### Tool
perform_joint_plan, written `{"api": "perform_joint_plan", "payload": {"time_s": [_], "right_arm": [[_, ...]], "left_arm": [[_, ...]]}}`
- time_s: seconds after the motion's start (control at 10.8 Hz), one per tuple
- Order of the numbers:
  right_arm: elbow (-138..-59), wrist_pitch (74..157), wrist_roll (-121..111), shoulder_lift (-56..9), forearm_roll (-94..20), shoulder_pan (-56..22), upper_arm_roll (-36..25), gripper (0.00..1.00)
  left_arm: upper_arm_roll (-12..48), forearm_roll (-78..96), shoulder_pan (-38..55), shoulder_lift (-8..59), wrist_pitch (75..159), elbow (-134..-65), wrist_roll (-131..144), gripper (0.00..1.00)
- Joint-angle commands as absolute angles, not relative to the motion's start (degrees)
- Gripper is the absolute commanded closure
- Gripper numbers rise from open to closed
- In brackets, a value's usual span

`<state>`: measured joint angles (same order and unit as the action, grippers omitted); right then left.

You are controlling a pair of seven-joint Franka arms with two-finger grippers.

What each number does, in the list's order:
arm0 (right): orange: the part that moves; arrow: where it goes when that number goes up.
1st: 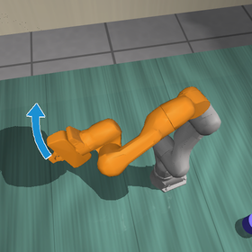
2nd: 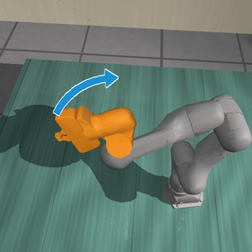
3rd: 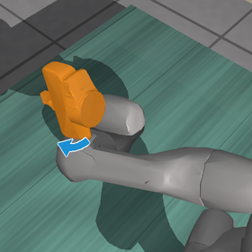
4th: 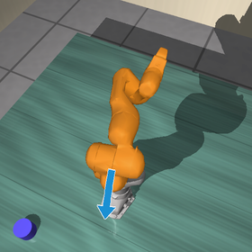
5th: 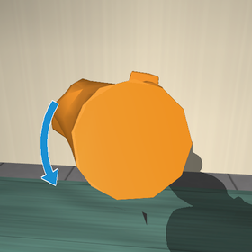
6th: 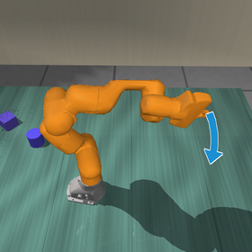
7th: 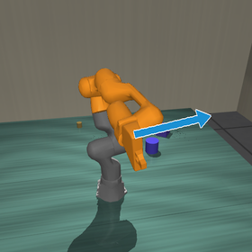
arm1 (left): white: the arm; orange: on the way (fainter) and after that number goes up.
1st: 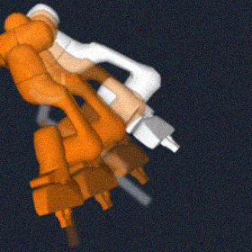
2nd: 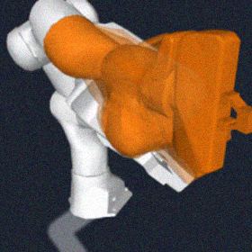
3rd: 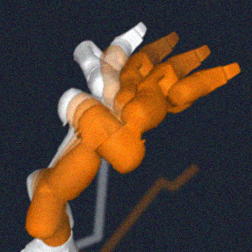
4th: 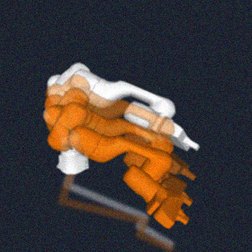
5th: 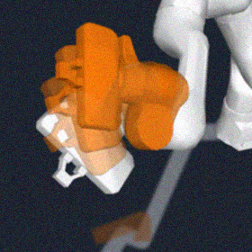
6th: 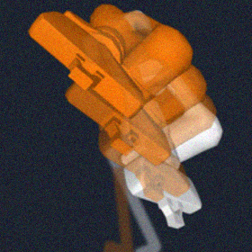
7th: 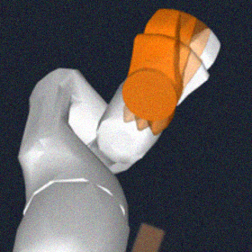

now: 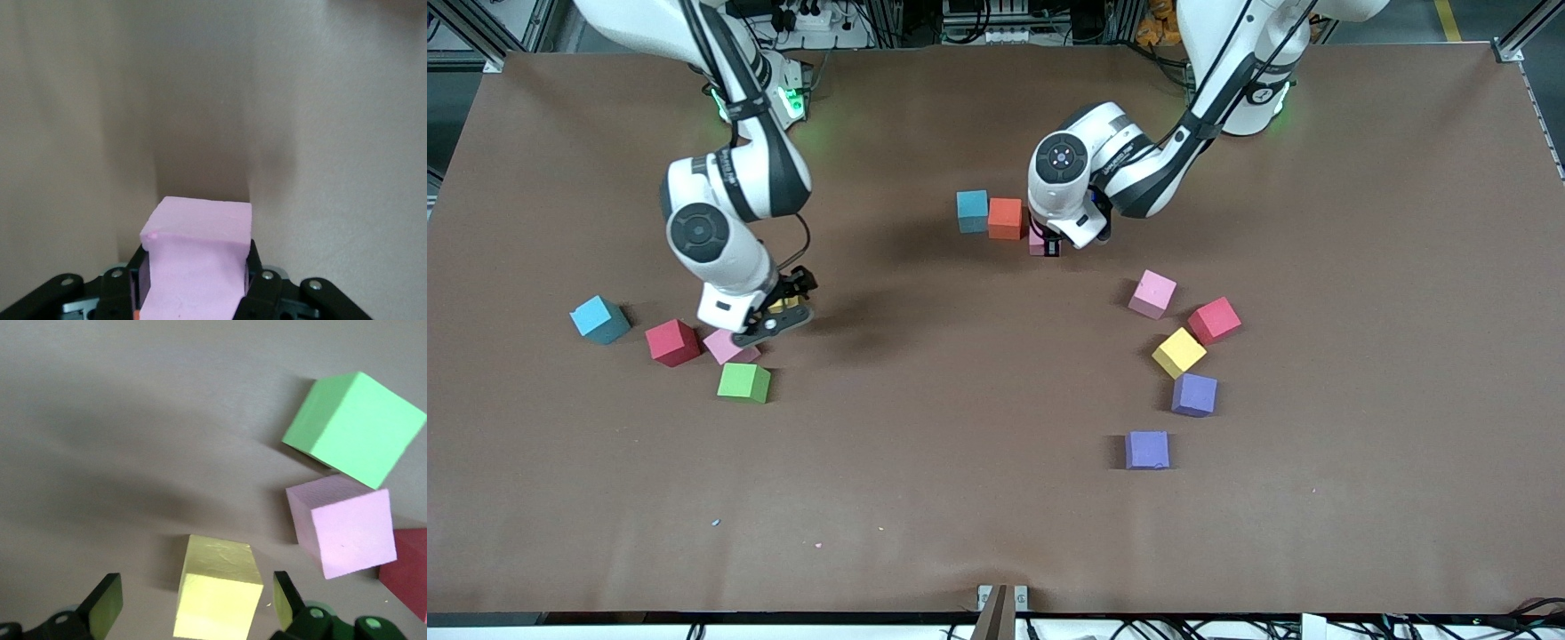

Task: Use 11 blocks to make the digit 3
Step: 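Grasp the yellow cube with the right gripper while the left gripper carries pink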

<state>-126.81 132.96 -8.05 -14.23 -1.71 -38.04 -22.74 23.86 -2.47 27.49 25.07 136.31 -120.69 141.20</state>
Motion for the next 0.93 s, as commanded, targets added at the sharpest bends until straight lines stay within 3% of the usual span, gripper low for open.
{"api": "perform_joint_plan", "payload": {"time_s": [0.0, 0.28, 0.65, 0.74, 0.84], "right_arm": [[-132.69, 139.71, -4.58, -12.92, -1.67, -35.52, -21.97, 0.0], [-137.54, 145.88, -3.08, -13.18, -1.85, -35.77, -21.88, 0.0], [-138.87, 146.51, -2.72, -13.88, -3.87, -36.04, -21.8, 0.0], [-138.87, 146.43, -2.72, -14.32, -3.87, -35.95, -21.8, 0.16], [-138.87, 146.51, -2.72, -14.85, -3.87, -35.86, -21.8, 0.6]], "left_arm": [[23.82, -2.02, 28.74, 23.91, 138.25, -122.25, 144.57, 1.0], [23.91, -2.02, 29.18, 23.73, 138.43, -123.22, 145.63, 1.0], [23.91, -2.02, 30.06, 23.91, 138.51, -123.31, 146.07, 1.0], [23.91, -2.02, 30.67, 23.82, 138.43, -123.48, 146.07, 1.0], [23.91, -2.02, 30.85, 23.82, 138.43, -123.75, 146.16, 1.0]]}}
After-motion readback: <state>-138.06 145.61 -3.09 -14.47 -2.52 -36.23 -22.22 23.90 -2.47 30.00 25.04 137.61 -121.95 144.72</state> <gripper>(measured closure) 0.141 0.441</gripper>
